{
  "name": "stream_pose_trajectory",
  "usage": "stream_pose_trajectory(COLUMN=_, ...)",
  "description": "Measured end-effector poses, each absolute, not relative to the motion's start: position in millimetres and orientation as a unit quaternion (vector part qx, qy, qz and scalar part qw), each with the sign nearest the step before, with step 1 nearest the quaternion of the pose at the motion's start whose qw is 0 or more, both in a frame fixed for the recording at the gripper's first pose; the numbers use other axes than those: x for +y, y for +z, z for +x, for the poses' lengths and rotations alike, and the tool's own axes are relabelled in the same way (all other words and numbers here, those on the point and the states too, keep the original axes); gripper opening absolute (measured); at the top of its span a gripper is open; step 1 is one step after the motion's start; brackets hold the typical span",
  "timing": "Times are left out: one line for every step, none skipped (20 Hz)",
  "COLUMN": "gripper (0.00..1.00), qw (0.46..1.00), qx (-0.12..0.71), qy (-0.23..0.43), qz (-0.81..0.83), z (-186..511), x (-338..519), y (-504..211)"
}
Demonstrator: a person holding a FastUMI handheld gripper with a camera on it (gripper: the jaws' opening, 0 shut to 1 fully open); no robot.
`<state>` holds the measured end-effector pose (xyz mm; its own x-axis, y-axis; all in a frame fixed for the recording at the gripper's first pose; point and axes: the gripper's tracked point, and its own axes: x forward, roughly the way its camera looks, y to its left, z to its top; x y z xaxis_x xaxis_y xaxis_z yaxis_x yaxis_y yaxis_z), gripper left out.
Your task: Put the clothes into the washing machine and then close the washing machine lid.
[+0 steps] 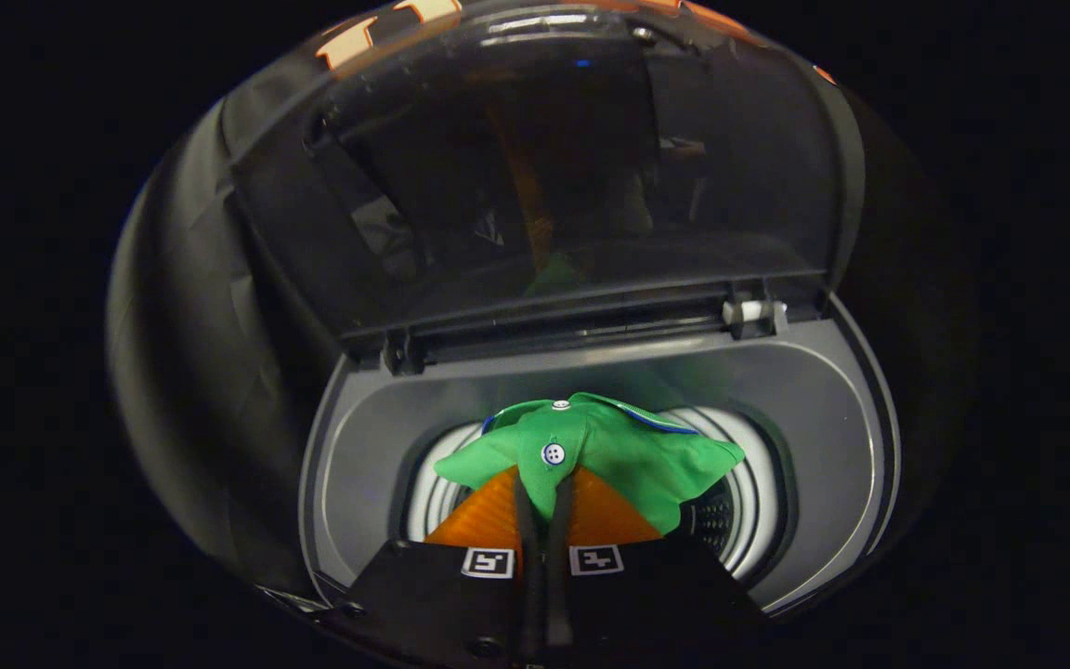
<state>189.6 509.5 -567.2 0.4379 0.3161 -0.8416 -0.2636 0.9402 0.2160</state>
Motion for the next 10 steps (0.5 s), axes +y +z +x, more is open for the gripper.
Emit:
stream_pose_trajectory(gripper=0.08, qw=0.842, qx=0.512, qy=0.17, qz=0.02, z=185.1, x=508.7, y=-573.9)
stream_pose_trajectory(gripper=0.08, qw=0.834, qx=0.524, qy=0.169, qz=0.014, z=181.5, x=508.0, y=-579.5)
stream_pose_trajectory(gripper=0.08, qw=0.826, qx=0.538, qy=0.166, qz=0.008, z=178.0, x=506.3, y=-583.9)
stream_pose_trajectory(gripper=0.08, qw=0.82, qx=0.55, qy=0.161, qz=0.004, z=175.8, x=504.6, y=-588.7)
stream_pose_trajectory(gripper=0.08, qw=0.813, qx=0.561, qy=0.157, qz=0.001, z=172.7, x=503.9, y=-591.5)
stream_pose_trajectory(gripper=0.08, qw=0.806, qx=0.571, qy=0.152, qz=0.003, z=170.4, x=504.2, y=-593.1)
stream_pose_trajectory(gripper=0.08, qw=0.804, qx=0.576, qy=0.149, qz=0.008, z=167.8, x=504.9, y=-596.0)
stream_pose_trajectory(gripper=0.1, qw=0.803, qx=0.577, qy=0.146, qz=0.009, z=167.1, x=506.0, y=-596.7)
stream_pose_trajectory(gripper=0.11, qw=0.804, qx=0.577, qy=0.145, qz=0.008, z=168.8, x=504.6, y=-596.8)
stream_pose_trajectory(gripper=0.13, qw=0.804, qx=0.577, qy=0.144, qz=0.005, z=170.0, x=504.2, y=-598.3)
